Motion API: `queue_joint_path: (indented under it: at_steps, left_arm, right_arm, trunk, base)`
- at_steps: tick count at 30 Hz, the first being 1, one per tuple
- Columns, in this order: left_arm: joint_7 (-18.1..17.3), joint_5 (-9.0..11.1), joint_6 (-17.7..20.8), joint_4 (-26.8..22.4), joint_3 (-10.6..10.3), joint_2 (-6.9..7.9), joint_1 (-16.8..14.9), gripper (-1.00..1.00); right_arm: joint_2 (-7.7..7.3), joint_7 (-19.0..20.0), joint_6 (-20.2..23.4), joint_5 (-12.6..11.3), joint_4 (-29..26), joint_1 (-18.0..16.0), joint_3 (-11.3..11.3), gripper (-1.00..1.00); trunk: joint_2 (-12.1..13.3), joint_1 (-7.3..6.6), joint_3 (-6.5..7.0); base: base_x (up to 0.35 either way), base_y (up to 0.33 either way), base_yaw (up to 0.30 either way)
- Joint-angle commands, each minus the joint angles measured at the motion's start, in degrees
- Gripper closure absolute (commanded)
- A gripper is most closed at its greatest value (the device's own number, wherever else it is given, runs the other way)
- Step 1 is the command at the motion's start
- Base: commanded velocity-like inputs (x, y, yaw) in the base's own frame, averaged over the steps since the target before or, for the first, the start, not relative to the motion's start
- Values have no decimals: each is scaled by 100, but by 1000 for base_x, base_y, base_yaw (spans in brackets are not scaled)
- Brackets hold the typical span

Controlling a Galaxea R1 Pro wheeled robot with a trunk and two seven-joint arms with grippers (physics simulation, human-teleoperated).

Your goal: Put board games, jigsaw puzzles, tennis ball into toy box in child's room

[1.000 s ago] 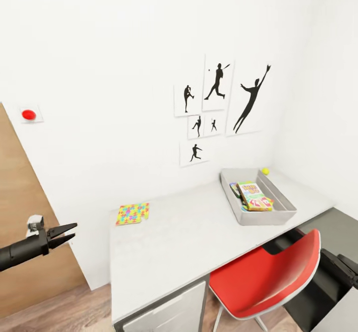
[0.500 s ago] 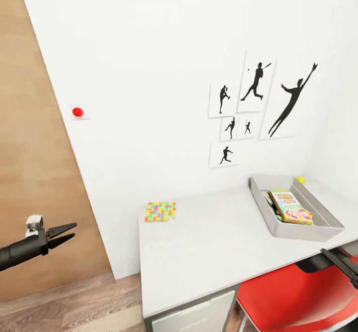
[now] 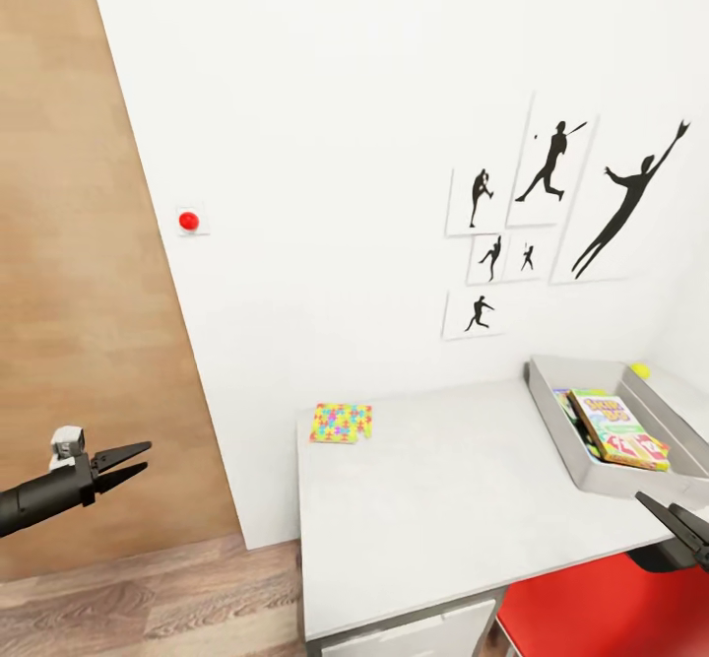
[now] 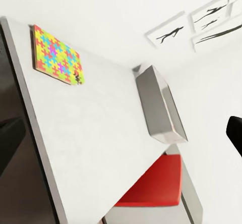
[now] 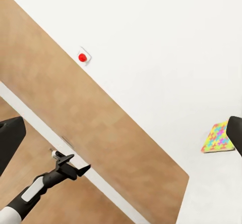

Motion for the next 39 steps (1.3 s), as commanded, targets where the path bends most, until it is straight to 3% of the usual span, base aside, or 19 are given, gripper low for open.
queue_joint_path:
  at_steps: [1, 19, 39]
  left_arm:
    - [-15, 0, 25, 1, 3, 0, -6, -100]
    - [-14, 0, 24, 1, 3, 0, -5, -100]
    - [-15, 0, 24, 1, 9, 0, -3, -100]
  right_arm:
    - [-1, -3, 45, -30, -1, 1, 1, -100]
    - [2, -1, 31, -30, -5, 1, 1, -100]
    - [2, -22, 14, -22, 2, 1, 35, -100]
  trunk:
    - [-12, 4, -12]
    - [-12, 4, -12]
    - [-12, 4, -12]
  base:
    - [65, 15, 7]
    - [132, 52, 1]
    - [42, 16, 0]
